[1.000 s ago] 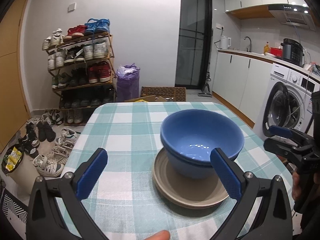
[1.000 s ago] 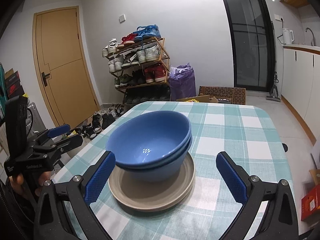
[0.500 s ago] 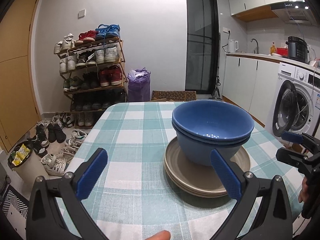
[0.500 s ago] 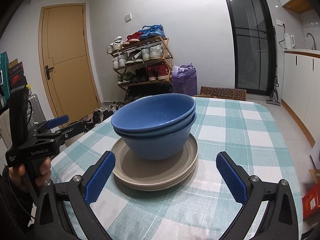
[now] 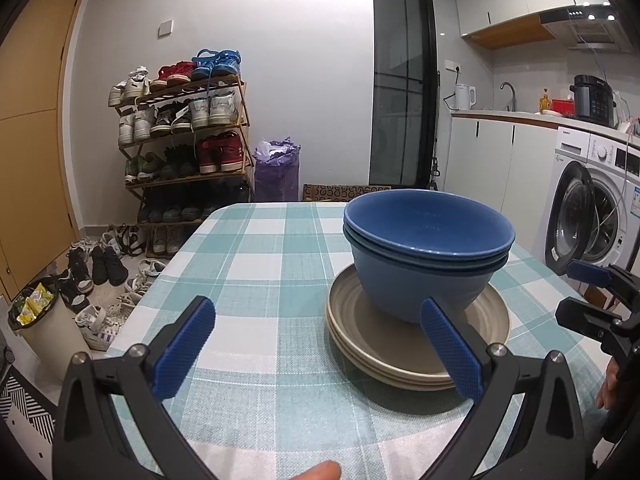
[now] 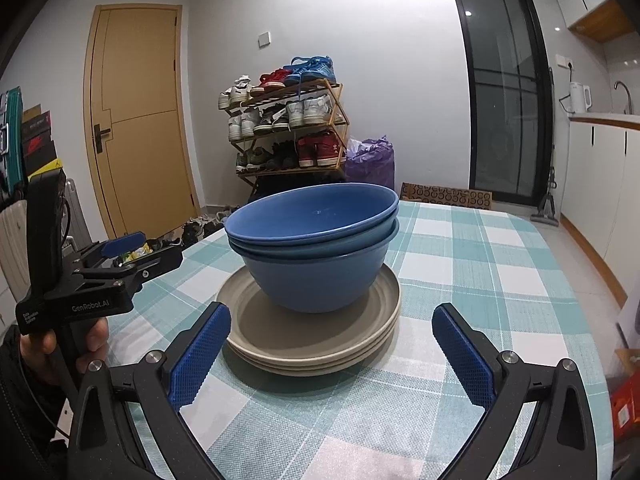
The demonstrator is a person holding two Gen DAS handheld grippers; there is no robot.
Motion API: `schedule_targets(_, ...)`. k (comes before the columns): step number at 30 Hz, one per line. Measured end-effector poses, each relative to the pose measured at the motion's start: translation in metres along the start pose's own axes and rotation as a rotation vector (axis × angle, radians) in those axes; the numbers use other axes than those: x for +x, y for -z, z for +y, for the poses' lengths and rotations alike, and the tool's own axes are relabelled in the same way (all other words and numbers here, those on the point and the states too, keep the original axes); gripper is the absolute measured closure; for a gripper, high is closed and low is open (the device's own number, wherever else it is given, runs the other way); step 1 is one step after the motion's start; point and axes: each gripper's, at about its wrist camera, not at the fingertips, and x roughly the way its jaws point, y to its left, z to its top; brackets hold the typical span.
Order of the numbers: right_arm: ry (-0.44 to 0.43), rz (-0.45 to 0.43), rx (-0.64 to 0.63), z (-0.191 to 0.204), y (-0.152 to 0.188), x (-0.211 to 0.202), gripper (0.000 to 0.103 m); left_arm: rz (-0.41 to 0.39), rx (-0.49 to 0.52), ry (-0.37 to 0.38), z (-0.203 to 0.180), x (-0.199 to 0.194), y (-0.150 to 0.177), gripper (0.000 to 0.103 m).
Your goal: Organize plates and bowls
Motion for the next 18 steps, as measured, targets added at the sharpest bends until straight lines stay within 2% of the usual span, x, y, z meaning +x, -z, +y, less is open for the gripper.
schedule_targets(18,-0.002,-0.035,-0.020,0.0025,0.0097,0.0037,0.000,-0.015,0.010,-0.006,-0.0002,0.0046,0.0107,0.000)
